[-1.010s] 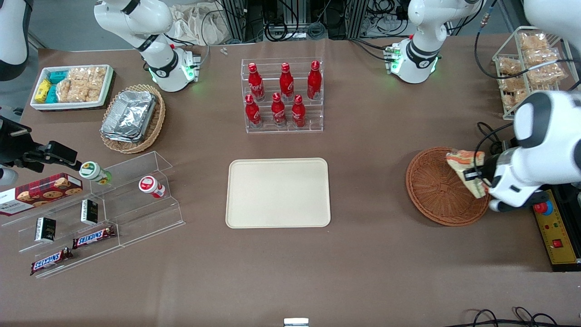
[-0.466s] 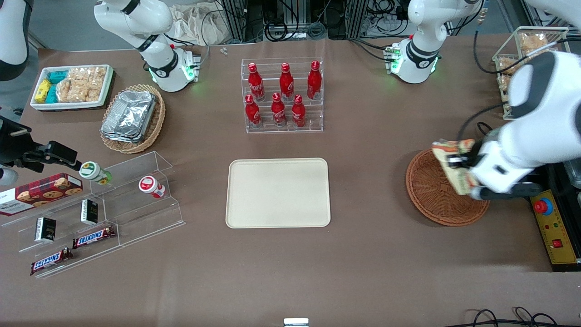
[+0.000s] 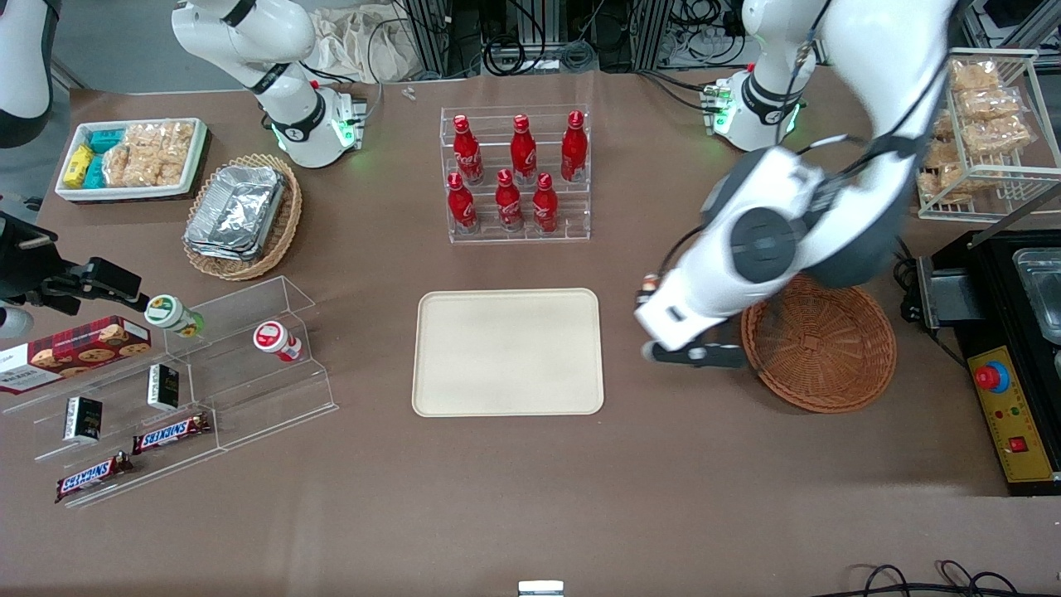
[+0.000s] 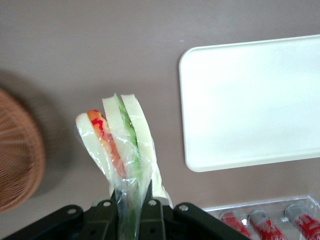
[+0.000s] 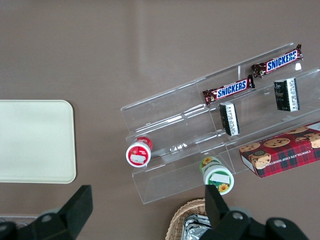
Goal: Place sandwich from basket to tray
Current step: 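Carry the sandwich over the cream tray with the left gripper, then lower the sandwich onto the tray and open the left gripper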
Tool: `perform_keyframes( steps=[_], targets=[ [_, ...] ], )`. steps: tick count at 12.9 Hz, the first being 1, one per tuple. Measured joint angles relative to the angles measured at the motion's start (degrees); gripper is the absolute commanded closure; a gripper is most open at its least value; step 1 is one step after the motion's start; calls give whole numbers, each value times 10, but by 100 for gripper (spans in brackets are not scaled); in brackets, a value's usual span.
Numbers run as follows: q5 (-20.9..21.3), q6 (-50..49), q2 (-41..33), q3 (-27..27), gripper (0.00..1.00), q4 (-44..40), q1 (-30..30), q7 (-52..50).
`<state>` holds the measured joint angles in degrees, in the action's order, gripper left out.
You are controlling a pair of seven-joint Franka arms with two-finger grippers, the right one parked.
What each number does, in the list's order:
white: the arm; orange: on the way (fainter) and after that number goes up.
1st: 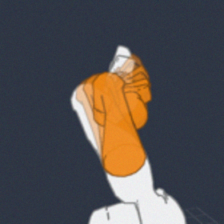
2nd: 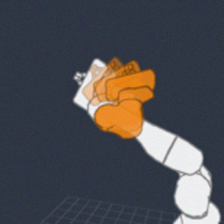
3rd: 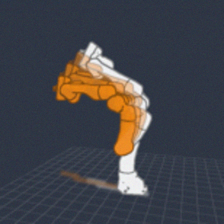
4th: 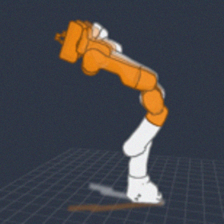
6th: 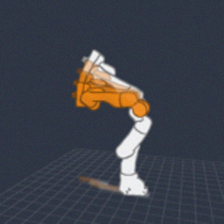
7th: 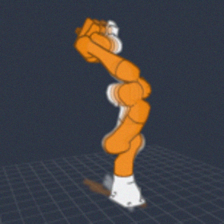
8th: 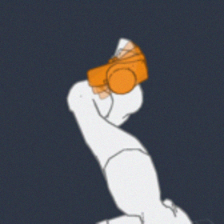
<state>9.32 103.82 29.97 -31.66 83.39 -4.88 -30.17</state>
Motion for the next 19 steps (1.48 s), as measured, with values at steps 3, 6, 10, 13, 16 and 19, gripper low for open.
perform_keyframes(
  steps=[3, 6, 10, 13, 16, 19],
  targets=[
    [30, 71, 66, 1, 100, 0, -46, -20],
    [44, 129, 111, 1, 100, 0, -64, -20],
    [84, 177, 162, 2, 100, 0, -67, -25],
    [92, 201, 186, 2, 9, 0, -78, -27],
    [93, 202, 187, 2, 0, 0, -93, -65],
    [96, 200, 179, 3, 0, 4, -92, -74]
  ],
)
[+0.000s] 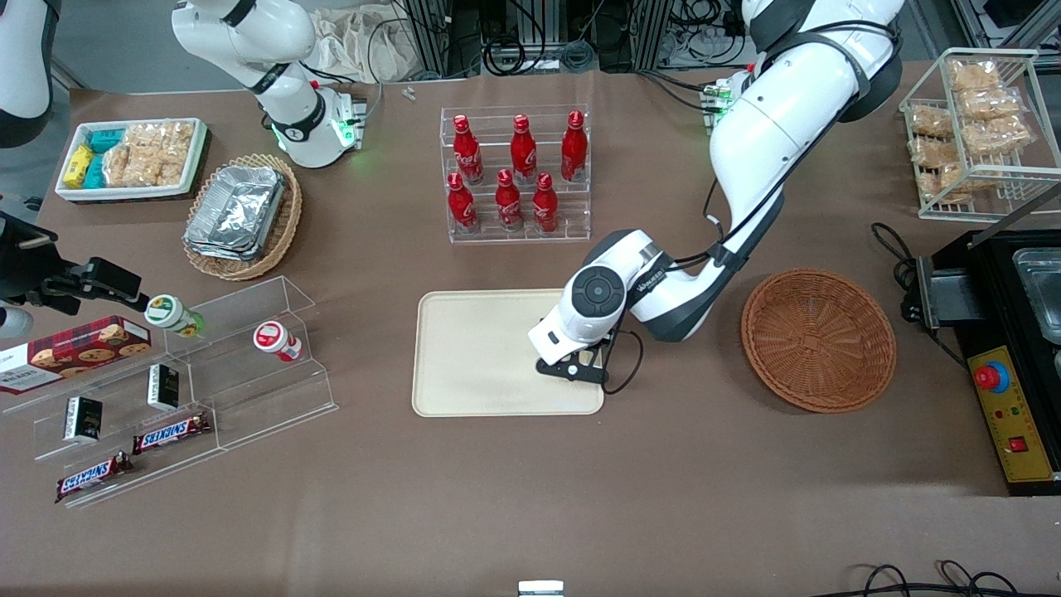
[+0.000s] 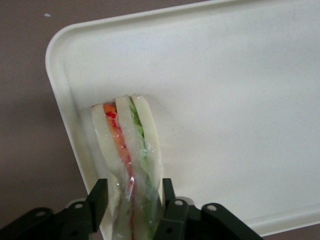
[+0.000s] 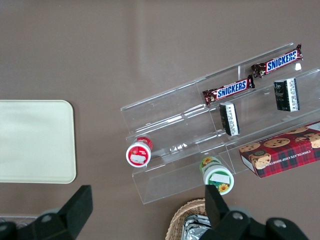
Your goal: Place sandwich from basket to tray
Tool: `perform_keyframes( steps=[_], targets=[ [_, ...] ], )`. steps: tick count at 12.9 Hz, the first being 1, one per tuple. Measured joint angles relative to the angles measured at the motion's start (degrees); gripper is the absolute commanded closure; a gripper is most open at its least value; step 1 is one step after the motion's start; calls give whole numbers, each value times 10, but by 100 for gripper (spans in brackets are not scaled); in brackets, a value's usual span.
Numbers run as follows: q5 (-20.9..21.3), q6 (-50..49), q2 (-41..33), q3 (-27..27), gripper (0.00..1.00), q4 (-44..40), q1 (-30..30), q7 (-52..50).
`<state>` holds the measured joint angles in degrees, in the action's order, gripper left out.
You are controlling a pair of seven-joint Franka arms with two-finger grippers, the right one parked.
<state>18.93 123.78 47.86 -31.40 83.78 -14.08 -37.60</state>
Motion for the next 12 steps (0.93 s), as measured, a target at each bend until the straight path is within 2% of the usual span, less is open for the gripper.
perform_keyframes(
  steps=[2, 5, 8, 12],
  targets=[
    [1, -14, -31, 2, 0, 18, 11, -1],
    [1, -69, -116, 3, 0, 64, 62, 2],
    [1, -132, -202, 3, 0, 96, 121, 64],
    [1, -202, -281, 4, 0, 102, 192, 141]
  ],
)
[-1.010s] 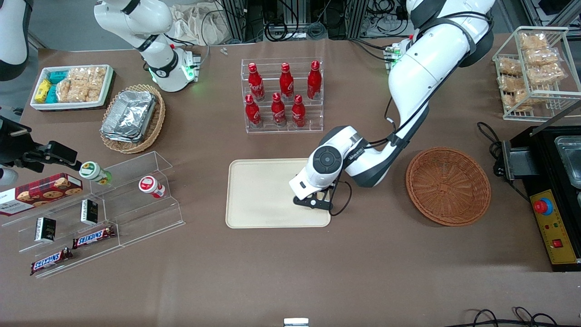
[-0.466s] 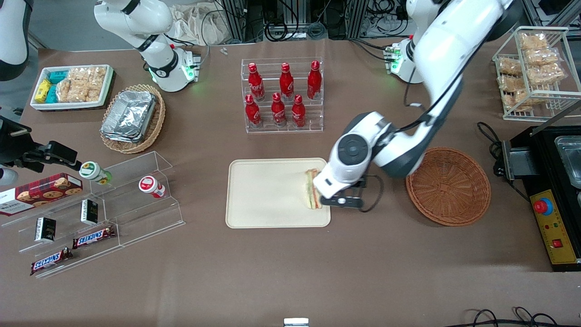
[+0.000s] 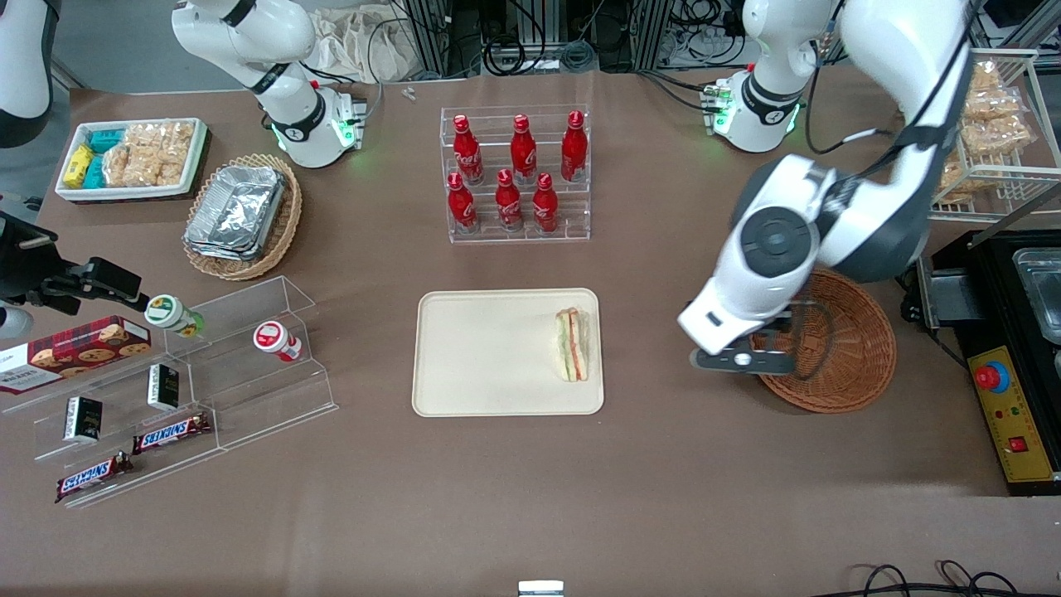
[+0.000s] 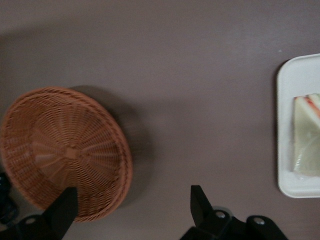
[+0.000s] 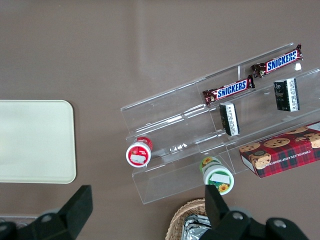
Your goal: Place sandwich from basket to tray
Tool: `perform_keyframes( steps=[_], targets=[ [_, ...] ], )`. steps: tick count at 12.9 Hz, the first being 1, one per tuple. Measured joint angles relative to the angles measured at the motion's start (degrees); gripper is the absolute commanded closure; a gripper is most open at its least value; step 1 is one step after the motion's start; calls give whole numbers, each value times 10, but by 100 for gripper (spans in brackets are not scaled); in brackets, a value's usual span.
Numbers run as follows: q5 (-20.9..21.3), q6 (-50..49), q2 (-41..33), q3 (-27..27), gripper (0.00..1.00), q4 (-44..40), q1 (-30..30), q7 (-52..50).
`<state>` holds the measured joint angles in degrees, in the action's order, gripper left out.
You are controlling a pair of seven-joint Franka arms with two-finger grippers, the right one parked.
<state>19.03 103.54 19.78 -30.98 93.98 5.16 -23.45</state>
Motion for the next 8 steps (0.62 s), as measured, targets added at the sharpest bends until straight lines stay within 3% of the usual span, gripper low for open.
perform_keyframes(
  steps=[2, 5, 8],
  targets=[
    [-5, -45, -29, 1, 0, -13, 30, 17],
    [-53, -106, -43, 2, 0, -52, 78, 26],
    [-56, -111, -43, 4, 0, -57, 88, 28]
  ],
)
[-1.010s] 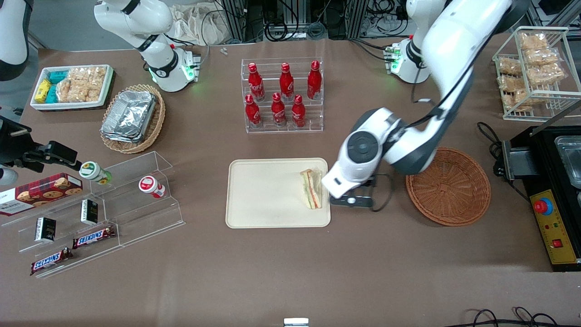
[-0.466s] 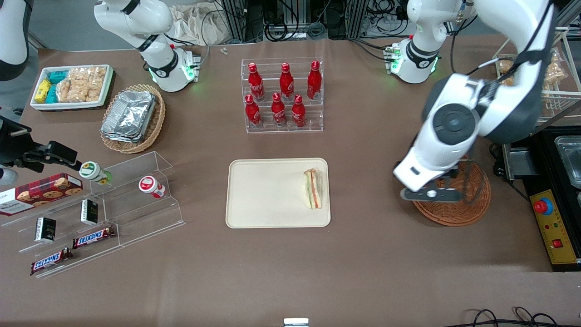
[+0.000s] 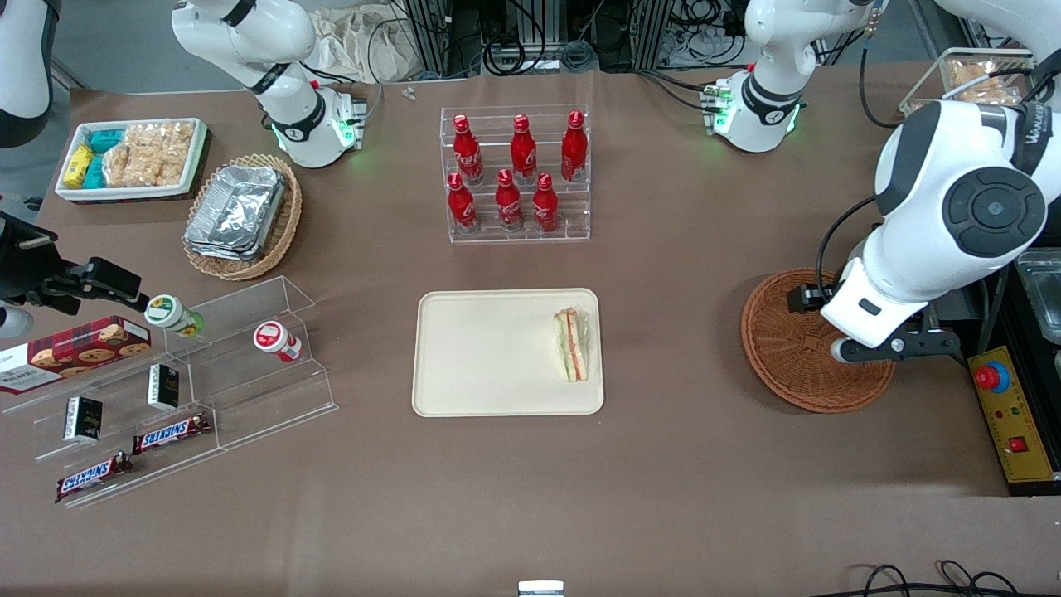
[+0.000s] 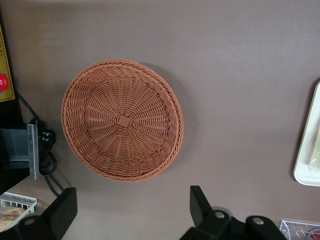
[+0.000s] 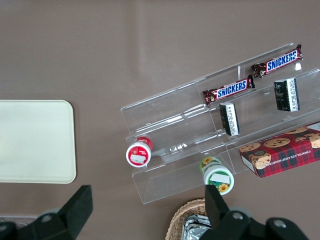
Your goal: Place sandwich from basket to tray
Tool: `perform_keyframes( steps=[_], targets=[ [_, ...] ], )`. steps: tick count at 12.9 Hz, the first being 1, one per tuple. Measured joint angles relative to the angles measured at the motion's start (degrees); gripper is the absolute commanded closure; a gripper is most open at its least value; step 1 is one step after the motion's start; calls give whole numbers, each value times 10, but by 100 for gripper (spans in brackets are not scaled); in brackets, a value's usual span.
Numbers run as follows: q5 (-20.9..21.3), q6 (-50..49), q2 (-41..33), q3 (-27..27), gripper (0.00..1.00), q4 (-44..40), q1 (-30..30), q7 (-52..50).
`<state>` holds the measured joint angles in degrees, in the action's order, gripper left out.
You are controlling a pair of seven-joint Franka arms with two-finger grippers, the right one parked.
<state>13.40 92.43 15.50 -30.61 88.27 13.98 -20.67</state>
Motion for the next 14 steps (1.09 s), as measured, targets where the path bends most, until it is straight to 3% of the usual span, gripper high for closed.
perform_keyframes(
  steps=[7, 11, 14],
  targets=[
    [-1, -2, -14, 45, 0, -4, -4, 11],
    [-56, -3, -37, 212, 0, -4, -107, 100],
    [-94, -5, -52, 279, 0, -4, -134, 171]
  ],
)
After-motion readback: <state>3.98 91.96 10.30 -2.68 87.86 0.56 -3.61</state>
